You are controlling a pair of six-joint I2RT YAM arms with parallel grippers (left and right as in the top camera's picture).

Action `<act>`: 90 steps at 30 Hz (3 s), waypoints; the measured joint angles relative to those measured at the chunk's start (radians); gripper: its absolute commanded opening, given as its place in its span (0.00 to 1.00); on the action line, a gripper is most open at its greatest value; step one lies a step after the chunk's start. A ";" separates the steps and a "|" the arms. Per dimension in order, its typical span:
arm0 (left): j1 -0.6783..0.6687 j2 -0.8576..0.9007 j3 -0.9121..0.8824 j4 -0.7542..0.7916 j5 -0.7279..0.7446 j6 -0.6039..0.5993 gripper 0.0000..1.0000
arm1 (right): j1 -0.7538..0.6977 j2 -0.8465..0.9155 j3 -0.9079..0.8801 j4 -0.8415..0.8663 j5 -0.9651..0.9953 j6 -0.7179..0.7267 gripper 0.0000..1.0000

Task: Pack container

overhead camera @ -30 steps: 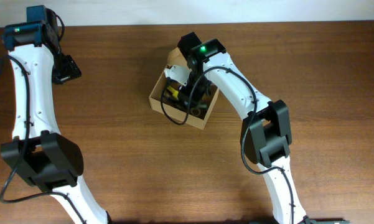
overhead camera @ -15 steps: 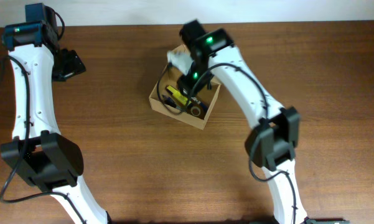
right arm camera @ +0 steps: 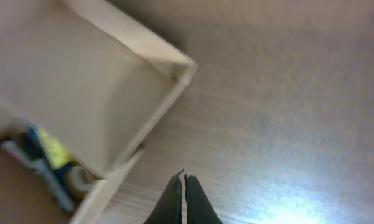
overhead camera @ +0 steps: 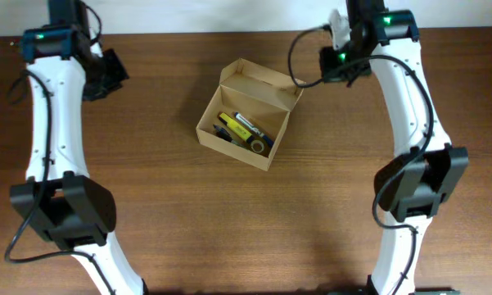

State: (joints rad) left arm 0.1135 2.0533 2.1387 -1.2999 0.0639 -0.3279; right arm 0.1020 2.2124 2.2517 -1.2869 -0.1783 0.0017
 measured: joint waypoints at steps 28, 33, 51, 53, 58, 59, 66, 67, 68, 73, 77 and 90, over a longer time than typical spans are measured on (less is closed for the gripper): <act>-0.044 0.000 -0.039 -0.025 -0.036 0.023 0.48 | 0.054 0.104 -0.338 0.526 -0.378 0.058 0.04; -0.044 0.014 -0.092 0.010 -0.037 0.023 0.28 | 0.071 0.104 -0.338 0.536 -0.406 0.058 0.04; -0.039 0.365 -0.101 0.372 0.644 0.028 0.02 | -0.009 0.104 -0.338 0.513 -0.395 0.209 0.04; -0.039 0.393 -0.102 0.410 0.694 0.007 0.02 | -0.009 0.104 -0.338 0.513 -0.395 0.232 0.04; -0.039 0.439 -0.102 0.457 0.752 -0.048 0.01 | -0.009 0.115 -0.338 0.521 -0.396 0.266 0.04; -0.039 0.449 -0.102 0.463 0.760 -0.059 0.01 | -0.009 0.126 -0.338 0.526 -0.397 0.276 0.04; -0.040 0.473 -0.103 0.544 0.780 -0.130 0.02 | -0.006 0.199 -0.338 0.565 -0.433 0.289 0.04; -0.040 0.477 -0.103 0.552 0.784 -0.139 0.02 | -0.004 0.209 -0.338 0.571 -0.439 0.290 0.04; -0.040 0.483 -0.103 0.565 0.787 -0.148 0.02 | -0.003 0.215 -0.338 0.584 -0.447 0.291 0.04; -0.042 0.522 -0.103 0.647 0.824 -0.209 0.02 | 0.018 0.227 -0.339 0.669 -0.501 0.291 0.04; -0.042 0.531 -0.106 0.718 0.848 -0.253 0.03 | 0.032 0.227 -0.339 0.712 -0.539 0.291 0.04; -0.043 0.532 -0.107 0.901 0.923 -0.403 0.02 | 0.036 0.227 -0.339 0.814 -0.636 0.311 0.04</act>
State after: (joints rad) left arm 0.0704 2.5851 2.0319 -0.3992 0.9871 -0.7311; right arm 0.1383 2.4397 1.9129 -0.4728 -0.8139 0.3126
